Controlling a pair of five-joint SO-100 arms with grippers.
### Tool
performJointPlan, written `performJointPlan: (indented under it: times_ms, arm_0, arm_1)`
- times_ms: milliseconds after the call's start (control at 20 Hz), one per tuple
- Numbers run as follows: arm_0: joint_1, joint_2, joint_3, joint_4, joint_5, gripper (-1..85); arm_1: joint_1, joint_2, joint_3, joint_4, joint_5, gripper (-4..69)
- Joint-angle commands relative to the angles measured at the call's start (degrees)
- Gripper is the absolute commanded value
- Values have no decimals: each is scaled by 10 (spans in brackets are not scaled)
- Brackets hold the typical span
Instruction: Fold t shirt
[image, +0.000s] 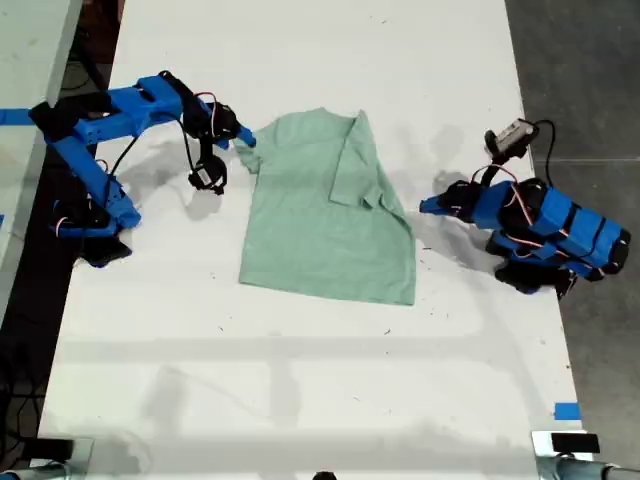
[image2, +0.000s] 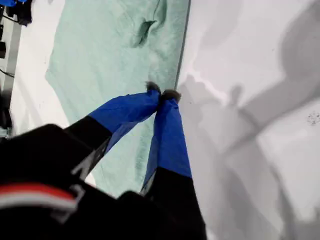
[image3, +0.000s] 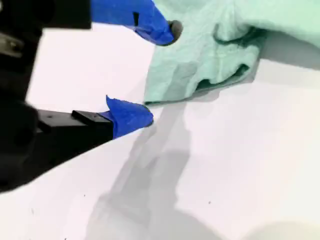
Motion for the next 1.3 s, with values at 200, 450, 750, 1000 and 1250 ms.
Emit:
performJointPlan:
  times_ms: [200, 450, 750, 1000, 1250]
  arm_0:
    - [-47, -243, -231, 127, -16, -2]
    - [109, -40, -330, 200, -105, -2]
    - [293, -124, -575, 183, -228, 157]
    - [190, 79, -468, 277, -194, -2]
    - [241, 497, 13, 127, -224, -2]
  arm_1:
    - [-1, 4, 33, 0, -2, 20]
    - [0, 4, 33, 0, -3, 20]
    - [-2, 4, 33, 3, 1, 20]
    - [-3, 4, 32, 3, -2, 20]
    - [-2, 4, 32, 3, 0, 20]
